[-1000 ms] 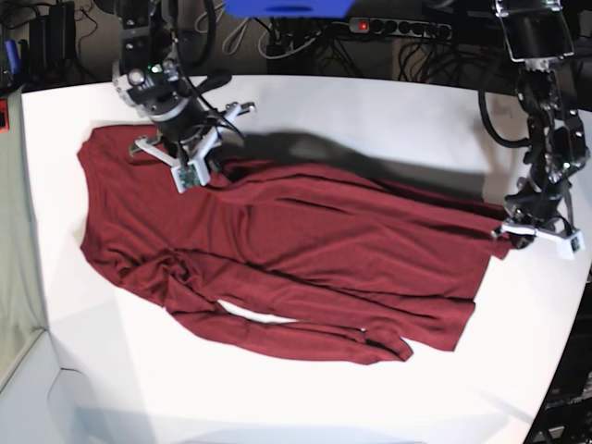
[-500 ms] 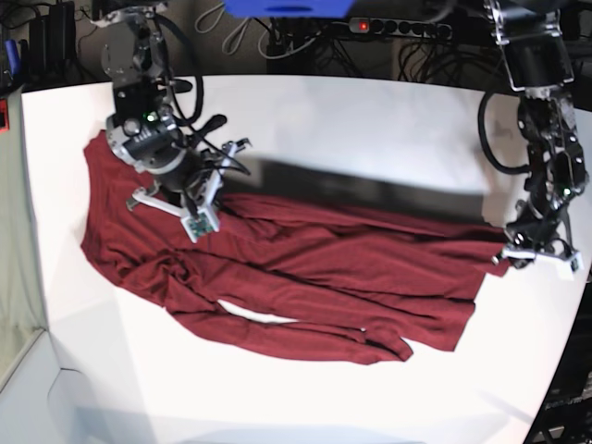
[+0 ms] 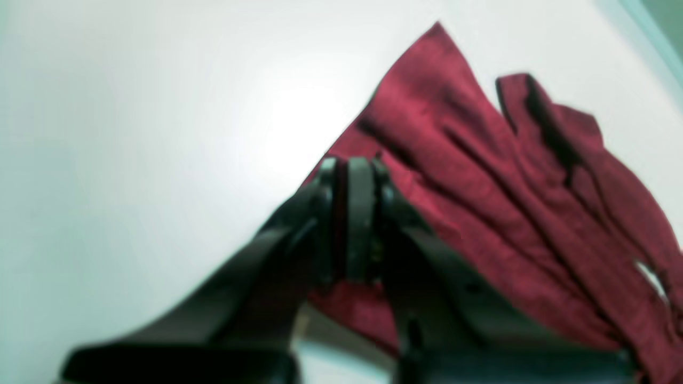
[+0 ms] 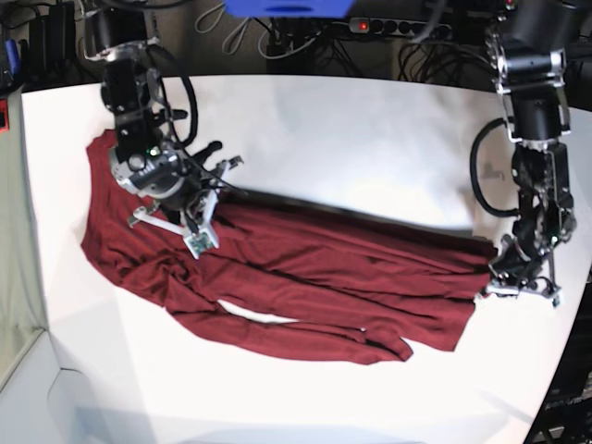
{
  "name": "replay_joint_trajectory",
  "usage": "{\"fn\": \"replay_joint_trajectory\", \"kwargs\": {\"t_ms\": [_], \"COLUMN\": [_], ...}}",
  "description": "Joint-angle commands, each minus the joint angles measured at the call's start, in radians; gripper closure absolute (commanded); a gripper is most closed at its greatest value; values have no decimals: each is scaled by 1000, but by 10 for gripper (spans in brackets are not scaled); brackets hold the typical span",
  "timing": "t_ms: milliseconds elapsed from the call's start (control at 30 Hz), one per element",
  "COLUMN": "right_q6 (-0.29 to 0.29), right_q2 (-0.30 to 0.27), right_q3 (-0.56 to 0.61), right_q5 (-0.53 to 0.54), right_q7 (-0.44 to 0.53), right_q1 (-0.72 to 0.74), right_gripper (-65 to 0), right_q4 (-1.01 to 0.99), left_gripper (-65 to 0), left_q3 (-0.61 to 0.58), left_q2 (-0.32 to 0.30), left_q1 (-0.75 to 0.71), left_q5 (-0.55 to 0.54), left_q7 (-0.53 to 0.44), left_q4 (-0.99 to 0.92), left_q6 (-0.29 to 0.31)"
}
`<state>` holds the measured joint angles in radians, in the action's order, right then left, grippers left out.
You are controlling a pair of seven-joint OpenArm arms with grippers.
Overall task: Layout the t-shirt on the table in an organized manner, then fold the t-shirt properly
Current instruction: 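Fold the shirt lengthwise, carrying both grippers across toward the hem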
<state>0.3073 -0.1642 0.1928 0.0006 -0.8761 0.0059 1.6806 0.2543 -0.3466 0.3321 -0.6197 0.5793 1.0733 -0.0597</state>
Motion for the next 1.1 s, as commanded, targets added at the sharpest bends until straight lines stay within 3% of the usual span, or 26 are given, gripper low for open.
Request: {"fn": "replay_joint_trajectory", "kwargs": {"t_ms": [0,333,500,667,800,867,1067], "right_q6": [-1,-1,-1,0,120,148,148], "right_q2": [-24,-44,-44,-42,-42,-45,-50], "right_q3": [-6,-6,-6,-6,-6,-8,-14], "right_q5": [-12,-12,-12,-12,-14,-14,-14], "right_q7": [8,16,16,18,18,18,8], "right_q1": [19,61,92,98,98,98,87], "right_gripper": [0,0,0,0,0,-31,-146], "right_q4": [3,-12,-43,-79,-103,-98,-26], "left_gripper": [-1,-1,-1,-4,-15,-62,-345], "left_q3": [7,-36,-95,-140,-145,-145,-145], "left_q2": [-21,-16,-16,-19,-18,-18,-19], "left_q1": [40,138,137,137,144,144,144], "left_q5": [4,4,4,4,4,4,4], "left_q7": [-28,-35,-173,-235,-227,-230,-229], "left_q4": [0,-104,-149,-198,-239,-247,-241], "left_q6": [-6,-6,-6,-6,-6,-6,-6]}}
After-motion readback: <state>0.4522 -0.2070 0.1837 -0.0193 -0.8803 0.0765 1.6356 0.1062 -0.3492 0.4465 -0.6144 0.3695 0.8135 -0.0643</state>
